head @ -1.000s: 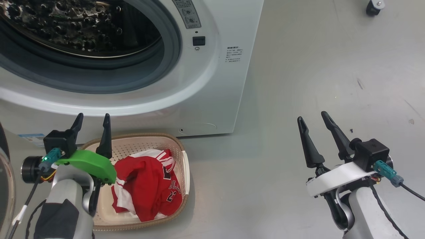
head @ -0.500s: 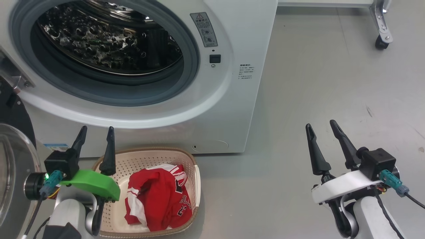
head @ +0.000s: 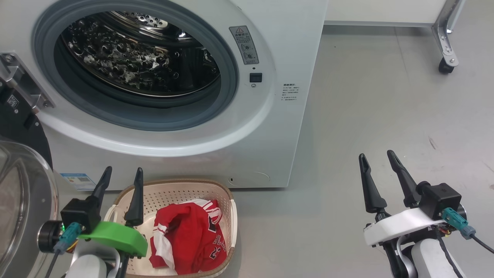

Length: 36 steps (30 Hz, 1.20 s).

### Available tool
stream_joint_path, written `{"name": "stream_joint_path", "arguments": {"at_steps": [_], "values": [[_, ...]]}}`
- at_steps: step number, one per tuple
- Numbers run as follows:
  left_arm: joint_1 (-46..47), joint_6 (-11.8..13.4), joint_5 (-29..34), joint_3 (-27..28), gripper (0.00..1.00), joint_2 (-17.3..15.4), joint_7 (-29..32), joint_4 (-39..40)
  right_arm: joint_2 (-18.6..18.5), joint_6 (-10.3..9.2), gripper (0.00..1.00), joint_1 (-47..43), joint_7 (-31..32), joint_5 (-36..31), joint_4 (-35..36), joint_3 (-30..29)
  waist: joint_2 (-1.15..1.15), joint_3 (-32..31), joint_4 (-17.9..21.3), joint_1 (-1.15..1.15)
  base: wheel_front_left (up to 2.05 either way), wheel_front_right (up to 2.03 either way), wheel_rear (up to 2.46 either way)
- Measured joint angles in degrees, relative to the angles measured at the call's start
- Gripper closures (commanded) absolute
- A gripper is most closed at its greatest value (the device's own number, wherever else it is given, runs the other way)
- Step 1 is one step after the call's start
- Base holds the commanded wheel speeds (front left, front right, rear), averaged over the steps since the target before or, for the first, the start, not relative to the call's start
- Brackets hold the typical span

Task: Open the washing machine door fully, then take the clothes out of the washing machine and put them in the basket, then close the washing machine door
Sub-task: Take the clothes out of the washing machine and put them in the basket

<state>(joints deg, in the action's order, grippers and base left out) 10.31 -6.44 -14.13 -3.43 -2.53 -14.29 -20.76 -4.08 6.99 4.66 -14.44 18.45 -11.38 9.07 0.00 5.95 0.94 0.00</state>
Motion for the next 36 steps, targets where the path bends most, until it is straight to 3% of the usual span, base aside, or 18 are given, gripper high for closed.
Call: {"name": "stream_joint_path", "arguments": {"at_steps": [36], "values": [[-4.76, 0.09, 0.03, -0.86, 0.0, 0.1, 0.0, 6.5, 0.49, 0.0, 0.0, -1.36, 0.0, -0.45, 0.9, 0.01, 0.0, -0.46, 0.48, 0.0, 0.0, 0.0, 0.0]]}}
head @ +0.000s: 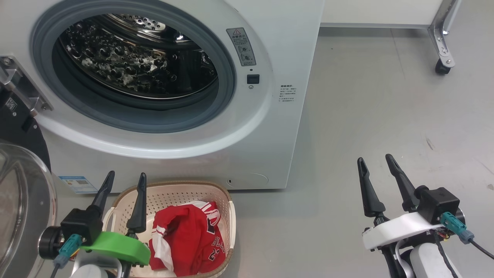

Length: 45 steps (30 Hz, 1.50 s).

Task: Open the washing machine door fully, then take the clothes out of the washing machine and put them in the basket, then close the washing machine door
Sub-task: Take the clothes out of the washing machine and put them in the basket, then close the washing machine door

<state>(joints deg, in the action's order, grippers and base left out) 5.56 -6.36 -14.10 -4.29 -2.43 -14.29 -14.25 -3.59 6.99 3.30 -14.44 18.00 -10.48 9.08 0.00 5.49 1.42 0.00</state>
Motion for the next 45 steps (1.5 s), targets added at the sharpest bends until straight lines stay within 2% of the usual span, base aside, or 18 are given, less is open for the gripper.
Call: {"name": "stream_joint_path", "arguments": {"at_steps": [23, 42, 45], "values": [[-0.89, 0.0, -0.76, -0.56, 0.0, 0.02, 0.0, 0.3, 0.05, 0.0, 0.0, 0.0, 0.0, -0.2, -0.09, 0.68, 0.0, -0.36, 0.04, 0.0, -0.24, 0.24, 0.0], [-1.15, -0.01, -0.75, -1.01, 0.0, 0.02, 0.0, 0.3, 0.09, 0.0, 0.0, 0.0, 0.0, -0.2, -0.53, 1.29, 0.0, -0.55, 0.21, 0.0, -1.05, 1.05, 0.0], [-1.12, 0.12, -0.33, -0.32, 0.0, 0.1, -0.05, 2.47, 0.08, 0.0, 0.0, 0.0, 0.0, -0.2, -0.56, 1.29, 0.0, -0.52, 0.18, 0.0, -1.4, 1.4, 0.0]]}}
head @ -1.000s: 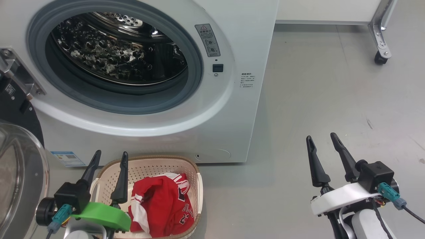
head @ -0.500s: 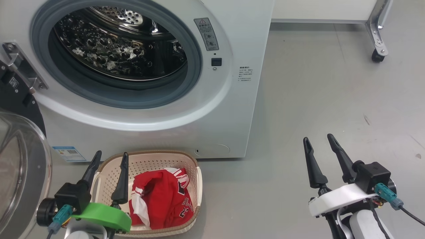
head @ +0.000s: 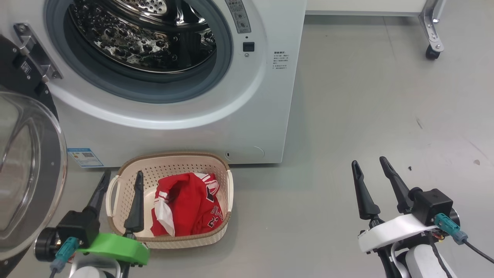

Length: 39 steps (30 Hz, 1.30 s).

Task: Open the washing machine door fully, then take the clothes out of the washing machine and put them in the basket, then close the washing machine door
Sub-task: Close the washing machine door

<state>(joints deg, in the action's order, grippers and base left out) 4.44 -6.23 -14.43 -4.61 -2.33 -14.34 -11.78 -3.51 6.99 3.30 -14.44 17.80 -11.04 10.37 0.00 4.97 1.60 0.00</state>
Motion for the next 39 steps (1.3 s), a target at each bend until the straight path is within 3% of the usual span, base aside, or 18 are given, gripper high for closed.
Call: {"name": "stream_joint_path", "arguments": {"at_steps": [3, 20, 39], "values": [[-0.02, 0.93, 0.44, 0.79, 0.0, -0.02, -0.1, 0.31, 0.01, 0.0, 0.0, 0.0, 0.0, 0.0, 0.0, -0.01, 0.0, 0.11, -0.05, 0.0, -1.27, 1.27, 0.0], [-0.05, 0.94, 1.48, 0.03, 0.0, 0.0, -0.1, 0.56, 0.03, 0.0, 0.0, 0.01, 0.0, 0.0, 0.02, 0.02, 0.0, 1.47, -0.32, 0.0, -0.88, 0.88, 0.0], [-0.04, 0.9, 1.48, -0.1, 0.0, 0.0, -0.1, 0.69, 0.16, 0.0, 0.0, 0.11, 0.0, 0.01, 0.04, 0.03, 0.0, 2.73, -0.06, 0.0, -0.17, 0.17, 0.0]]}}
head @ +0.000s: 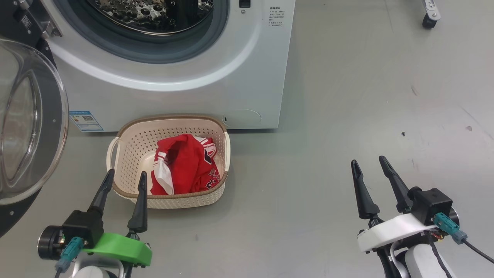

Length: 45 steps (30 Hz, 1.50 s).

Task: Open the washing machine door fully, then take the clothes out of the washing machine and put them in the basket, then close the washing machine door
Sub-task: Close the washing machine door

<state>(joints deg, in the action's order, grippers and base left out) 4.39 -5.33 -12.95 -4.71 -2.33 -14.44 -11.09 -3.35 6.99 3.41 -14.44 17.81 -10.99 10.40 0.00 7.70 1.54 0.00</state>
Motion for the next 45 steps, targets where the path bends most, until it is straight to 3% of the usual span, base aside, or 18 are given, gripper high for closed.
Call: {"name": "stream_joint_path", "arguments": {"at_steps": [31, 45], "values": [[0.07, -0.01, -0.59, -1.1, 0.0, -0.01, 0.0, -0.08, 0.04, 0.0, 0.0, 0.26, 0.0, 0.01, -0.24, -0.53, 0.0, 0.16, -0.43, 0.0, 0.0, 0.0, 0.0], [0.13, -0.01, -1.91, -3.01, 0.0, 0.01, 0.0, -0.51, -0.71, 0.0, 0.0, 0.2, 0.0, -0.01, -0.14, -0.55, 0.0, 0.12, -5.58, 0.0, 0.0, 0.0, 0.0]]}}
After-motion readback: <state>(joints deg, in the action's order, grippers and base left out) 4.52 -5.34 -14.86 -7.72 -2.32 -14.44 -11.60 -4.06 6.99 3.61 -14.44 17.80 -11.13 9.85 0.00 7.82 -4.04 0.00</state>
